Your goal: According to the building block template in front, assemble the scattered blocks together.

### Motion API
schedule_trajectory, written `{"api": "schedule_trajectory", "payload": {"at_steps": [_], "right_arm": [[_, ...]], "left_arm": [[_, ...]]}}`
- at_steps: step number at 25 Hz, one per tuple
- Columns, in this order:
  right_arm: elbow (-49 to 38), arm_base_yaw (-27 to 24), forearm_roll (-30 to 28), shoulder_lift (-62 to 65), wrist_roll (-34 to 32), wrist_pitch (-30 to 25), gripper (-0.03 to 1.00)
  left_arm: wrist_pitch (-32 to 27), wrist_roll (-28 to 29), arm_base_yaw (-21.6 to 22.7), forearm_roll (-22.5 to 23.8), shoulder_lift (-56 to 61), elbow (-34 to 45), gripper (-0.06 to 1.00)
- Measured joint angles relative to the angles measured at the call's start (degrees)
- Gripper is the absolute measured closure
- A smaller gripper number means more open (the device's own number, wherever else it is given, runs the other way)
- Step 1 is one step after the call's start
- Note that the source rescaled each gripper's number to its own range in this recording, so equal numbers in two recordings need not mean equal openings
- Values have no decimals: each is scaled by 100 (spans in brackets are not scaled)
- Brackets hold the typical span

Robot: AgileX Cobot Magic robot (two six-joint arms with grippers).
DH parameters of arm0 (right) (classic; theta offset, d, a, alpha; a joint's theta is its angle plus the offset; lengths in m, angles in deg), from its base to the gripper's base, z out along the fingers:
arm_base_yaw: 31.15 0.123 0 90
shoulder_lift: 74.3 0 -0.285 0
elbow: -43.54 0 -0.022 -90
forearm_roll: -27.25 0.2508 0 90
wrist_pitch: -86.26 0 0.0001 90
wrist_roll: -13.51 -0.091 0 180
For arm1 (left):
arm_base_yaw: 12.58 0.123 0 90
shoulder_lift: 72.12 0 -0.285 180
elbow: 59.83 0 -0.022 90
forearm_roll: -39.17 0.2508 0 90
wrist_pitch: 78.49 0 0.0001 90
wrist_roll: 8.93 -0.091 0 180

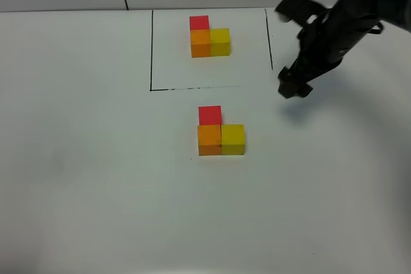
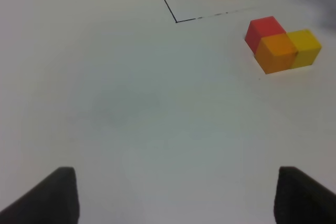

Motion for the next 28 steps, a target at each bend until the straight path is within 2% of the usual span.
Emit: {"api": "schedule_trajectory", "payload": {"at_steps": [3, 6, 9, 12, 17, 21, 28], "right_arm": [[-5, -735, 531, 47, -394, 235, -2], [-101, -1223, 681, 279, -665, 272, -2], [-514, -1488, 726, 851, -732, 465, -1], [-1134, -1675, 772, 1656, -732, 781, -1], [-2278, -1974, 690, 3117, -779, 876, -1], [-3225, -2013, 663, 4449, -827, 1115, -1], [-4418, -2019, 525, 6406, -1299, 938, -1]], "left_arm": [[0, 0, 0, 0, 0, 0, 14], [0, 0, 0, 0, 0, 0, 14], [0, 0, 0, 0, 0, 0, 14], [0, 0, 0, 0, 0, 0, 14], [0, 0, 0, 0, 0, 0, 14], [0, 0, 0, 0, 0, 0, 14], [0, 0, 0, 0, 0, 0, 14]]}}
